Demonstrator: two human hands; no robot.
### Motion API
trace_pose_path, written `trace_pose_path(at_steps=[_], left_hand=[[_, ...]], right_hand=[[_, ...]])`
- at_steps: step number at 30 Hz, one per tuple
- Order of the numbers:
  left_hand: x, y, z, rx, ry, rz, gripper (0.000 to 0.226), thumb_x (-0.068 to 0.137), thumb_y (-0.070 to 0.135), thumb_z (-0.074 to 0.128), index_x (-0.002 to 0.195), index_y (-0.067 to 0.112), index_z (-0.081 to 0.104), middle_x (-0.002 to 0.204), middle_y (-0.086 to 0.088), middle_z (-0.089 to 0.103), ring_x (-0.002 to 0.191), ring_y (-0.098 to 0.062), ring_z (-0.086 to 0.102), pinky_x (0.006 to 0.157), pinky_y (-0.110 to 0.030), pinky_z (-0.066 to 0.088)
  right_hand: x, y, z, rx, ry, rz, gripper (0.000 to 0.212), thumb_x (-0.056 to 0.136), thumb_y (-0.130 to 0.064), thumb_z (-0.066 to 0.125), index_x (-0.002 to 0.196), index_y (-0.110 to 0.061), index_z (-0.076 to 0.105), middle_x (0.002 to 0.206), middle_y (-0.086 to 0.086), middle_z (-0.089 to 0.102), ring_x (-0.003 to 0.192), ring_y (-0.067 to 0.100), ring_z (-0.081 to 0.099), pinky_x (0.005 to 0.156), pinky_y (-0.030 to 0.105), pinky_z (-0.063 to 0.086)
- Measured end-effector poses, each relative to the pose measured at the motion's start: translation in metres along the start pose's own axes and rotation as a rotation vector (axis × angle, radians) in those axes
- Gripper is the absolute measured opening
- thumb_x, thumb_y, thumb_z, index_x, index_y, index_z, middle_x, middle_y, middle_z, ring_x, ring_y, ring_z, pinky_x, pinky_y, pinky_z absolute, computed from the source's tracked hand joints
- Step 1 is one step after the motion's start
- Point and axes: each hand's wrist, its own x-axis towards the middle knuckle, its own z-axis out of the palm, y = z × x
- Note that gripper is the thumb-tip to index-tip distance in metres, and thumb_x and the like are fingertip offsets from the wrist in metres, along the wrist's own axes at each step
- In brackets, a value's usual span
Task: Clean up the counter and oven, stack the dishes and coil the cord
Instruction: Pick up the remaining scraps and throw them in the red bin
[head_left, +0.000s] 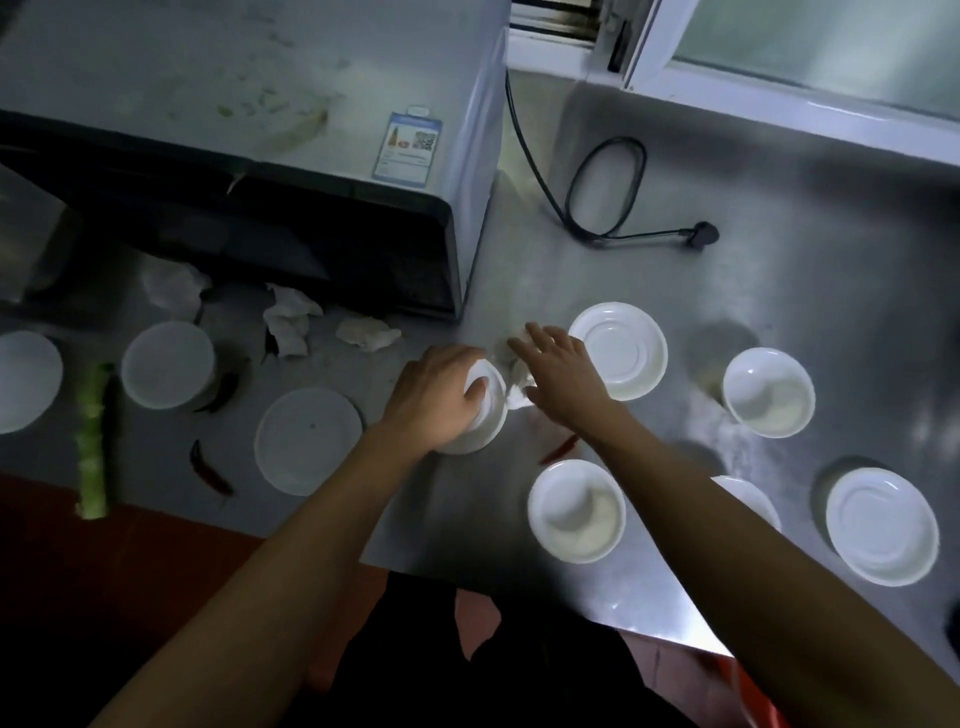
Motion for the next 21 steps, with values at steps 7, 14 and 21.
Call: trace_pose_path(at_steps=[7, 14, 21], left_hand=[[0.018, -0.017, 0.0, -0.02, -0.041, 0.081, 0.04, 0.098, 0.034, 0.054, 0.137, 0.024, 0.053, 0.141, 0.002, 0.055, 0.129, -0.023, 0.047, 0.106, -0.042, 0.039], [0.023, -0.033, -0.001, 0.029, -0.079, 0.16, 0.042, 0.1, 0.034, 0.05, 0.141, 0.023, 0.05, 0.144, 0.003, 0.052, 0.133, -0.02, 0.042, 0.107, -0.038, 0.036], [0.017, -0.048, -0.01, 0.012, -0.058, 0.243, 0.037, 0.097, 0.03, 0.053, 0.132, 0.019, 0.058, 0.136, 0.0, 0.058, 0.125, -0.026, 0.049, 0.104, -0.042, 0.04]], right_hand=[[-0.004, -0.013, 0.009, 0.09, 0.107, 0.078, 0.04, 0.084, -0.006, 0.068, 0.123, -0.014, 0.066, 0.12, 0.012, 0.063, 0.109, 0.036, 0.057, 0.091, 0.044, 0.046], [-0.013, -0.024, 0.017, 0.174, 0.262, 0.203, 0.033, 0.066, 0.008, 0.073, 0.094, -0.009, 0.072, 0.08, 0.012, 0.065, 0.076, 0.038, 0.063, 0.06, 0.038, 0.052], [-0.028, -0.047, 0.002, 0.313, 0.413, 0.276, 0.019, 0.078, 0.002, 0.063, 0.095, -0.003, 0.07, 0.088, 0.017, 0.067, 0.079, 0.04, 0.06, 0.061, 0.046, 0.053]])
